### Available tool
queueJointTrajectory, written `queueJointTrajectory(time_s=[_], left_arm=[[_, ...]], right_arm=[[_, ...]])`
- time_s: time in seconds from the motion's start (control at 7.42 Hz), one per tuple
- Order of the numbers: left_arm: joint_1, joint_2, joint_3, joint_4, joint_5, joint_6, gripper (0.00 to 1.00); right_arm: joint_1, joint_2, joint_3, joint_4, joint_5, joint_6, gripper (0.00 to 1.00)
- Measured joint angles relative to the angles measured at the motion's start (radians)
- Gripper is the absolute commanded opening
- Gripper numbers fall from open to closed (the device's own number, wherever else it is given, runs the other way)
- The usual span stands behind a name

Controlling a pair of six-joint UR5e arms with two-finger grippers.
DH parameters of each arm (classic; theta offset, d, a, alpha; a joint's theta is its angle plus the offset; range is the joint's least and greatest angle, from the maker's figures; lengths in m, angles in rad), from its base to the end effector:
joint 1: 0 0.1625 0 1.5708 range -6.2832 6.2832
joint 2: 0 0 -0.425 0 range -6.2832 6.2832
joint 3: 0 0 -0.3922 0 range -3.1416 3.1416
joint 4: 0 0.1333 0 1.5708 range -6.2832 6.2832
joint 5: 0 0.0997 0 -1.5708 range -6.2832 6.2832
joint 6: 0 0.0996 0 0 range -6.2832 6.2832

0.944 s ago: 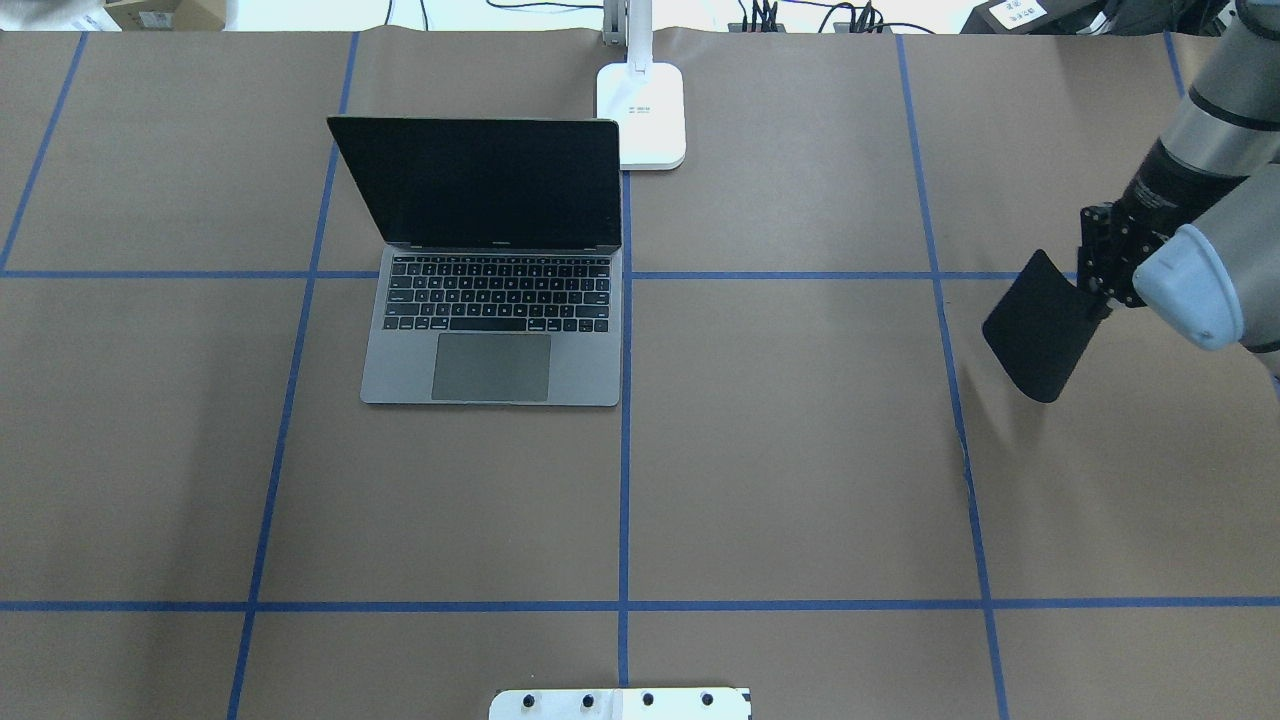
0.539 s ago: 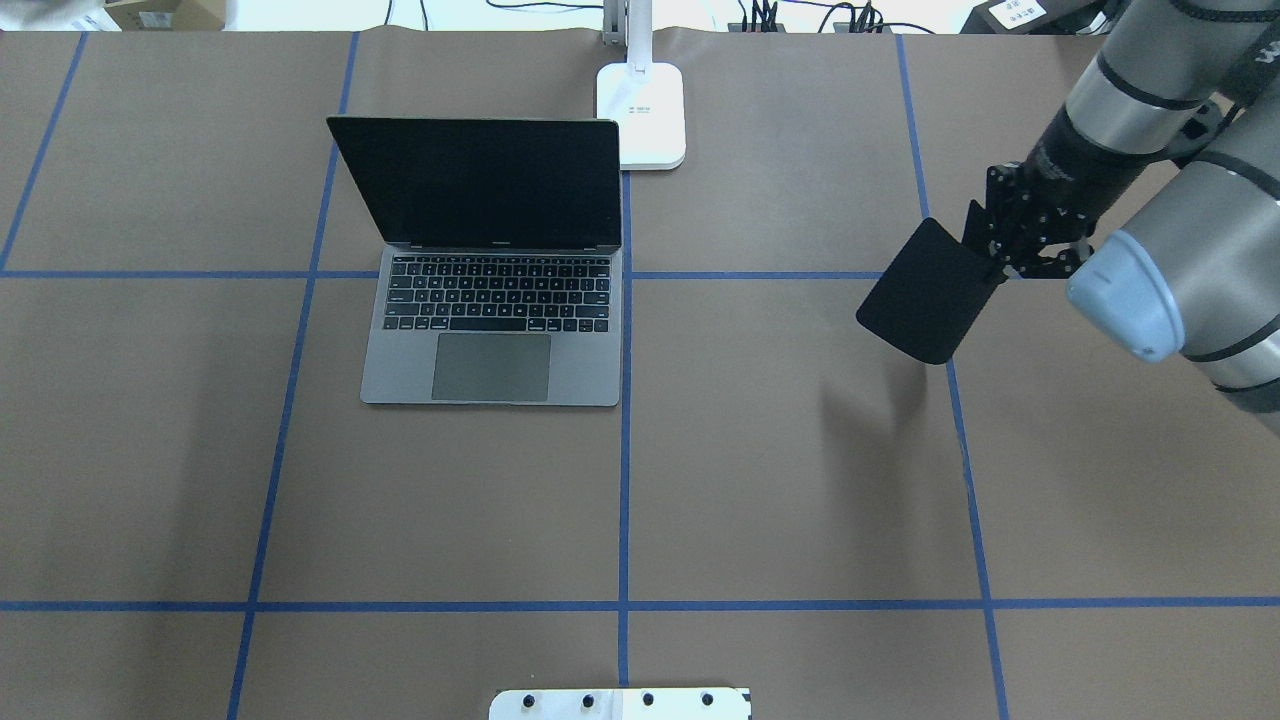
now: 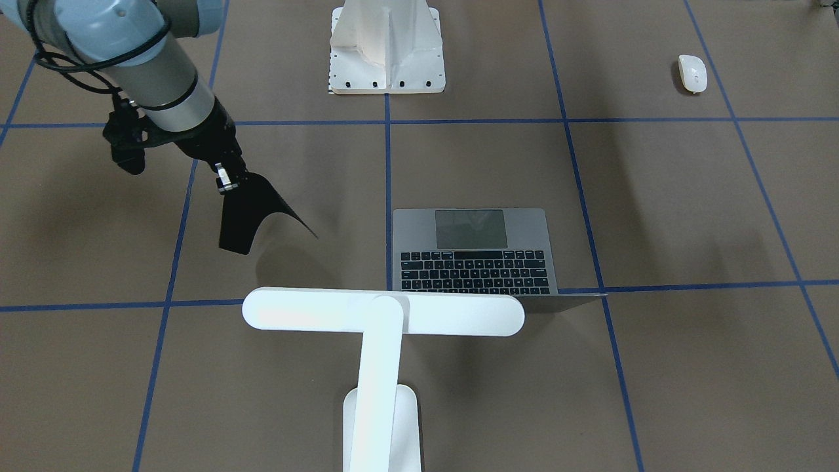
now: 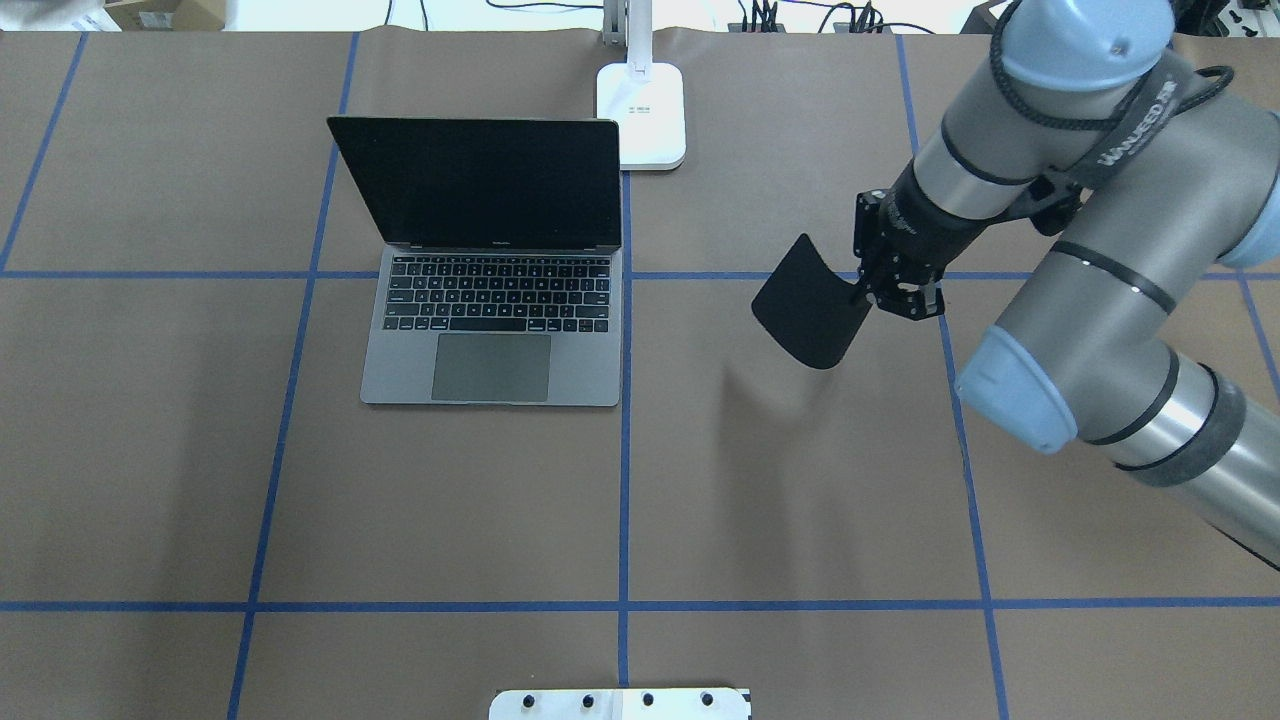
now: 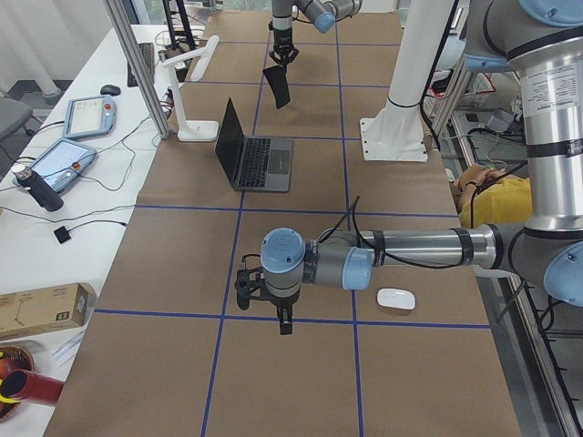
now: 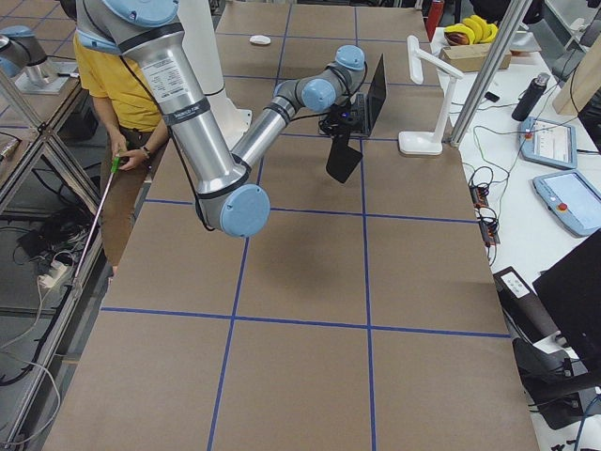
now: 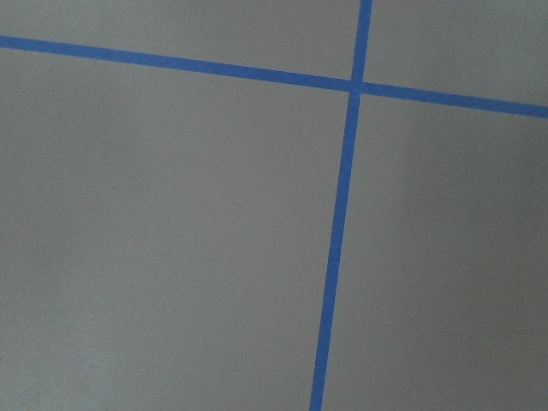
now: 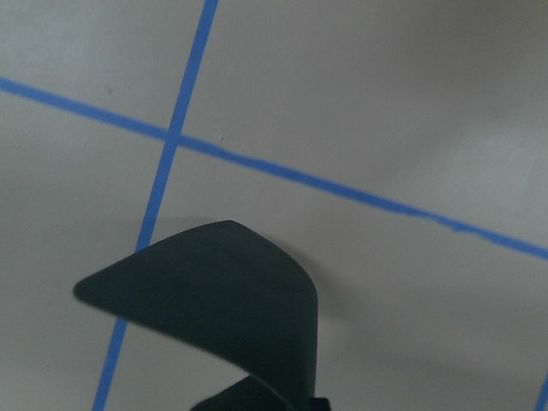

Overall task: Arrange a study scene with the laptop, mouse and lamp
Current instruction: 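Move the held mouse pad beside the laptop, nearer the lamp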

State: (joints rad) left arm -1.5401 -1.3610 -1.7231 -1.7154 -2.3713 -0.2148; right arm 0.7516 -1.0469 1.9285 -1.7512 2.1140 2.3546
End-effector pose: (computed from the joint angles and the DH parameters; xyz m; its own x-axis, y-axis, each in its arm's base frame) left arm -0.0493 -0.4101 0.6611 0.6847 -0.1304 -0.7171 0.1181 0.9907 -0.0674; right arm -0.3775 -0.4648 0.2286 0.1547 0.9718 0.1781 -0.6355 0.2359 -0.7351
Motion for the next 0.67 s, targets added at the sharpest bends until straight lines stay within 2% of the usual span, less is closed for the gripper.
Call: queueJointTrajectory(time_s=[0.27, 0.67], left_arm=[[0.0, -0.002, 0.002, 0.0, -0.001, 0.0, 1.0], [0.001, -0.004, 0.003, 0.0, -0.002, -0.001, 1.0]], right_arm=[[-0.067, 0.06, -0.04, -0.03, -0.071, 0.075, 0.0], [-0.072, 0.225, -0.272, -0.06, -0.121, 0.08, 0.0]])
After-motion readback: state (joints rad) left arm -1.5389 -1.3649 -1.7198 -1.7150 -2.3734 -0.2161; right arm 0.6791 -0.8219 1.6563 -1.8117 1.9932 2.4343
